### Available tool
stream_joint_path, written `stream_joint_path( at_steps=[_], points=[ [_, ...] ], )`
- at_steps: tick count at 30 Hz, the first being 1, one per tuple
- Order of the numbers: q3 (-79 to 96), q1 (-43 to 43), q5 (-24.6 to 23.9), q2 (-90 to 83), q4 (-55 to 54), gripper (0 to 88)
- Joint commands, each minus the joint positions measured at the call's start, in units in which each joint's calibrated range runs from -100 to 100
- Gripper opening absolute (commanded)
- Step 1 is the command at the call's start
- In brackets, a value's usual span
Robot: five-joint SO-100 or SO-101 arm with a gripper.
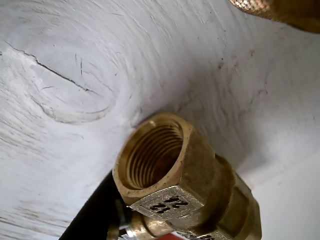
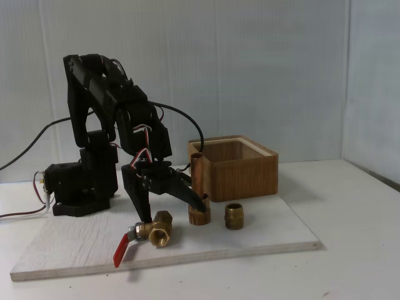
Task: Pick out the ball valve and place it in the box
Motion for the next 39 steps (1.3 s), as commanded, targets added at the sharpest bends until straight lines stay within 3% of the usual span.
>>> stream_joint_path(
  at_steps=[1, 21, 30, 39],
  points=[
    [0.6, 0.5, 0.3, 2.5, 1.7, 62.4],
    [1.0, 0.2, -0.1, 2.9, 6.4, 62.1],
    [1.0, -0.1, 0.2, 2.9, 6.4, 39.7],
    [1.1, -0.1, 0.2, 3.0, 6.5, 31.4]
  ],
)
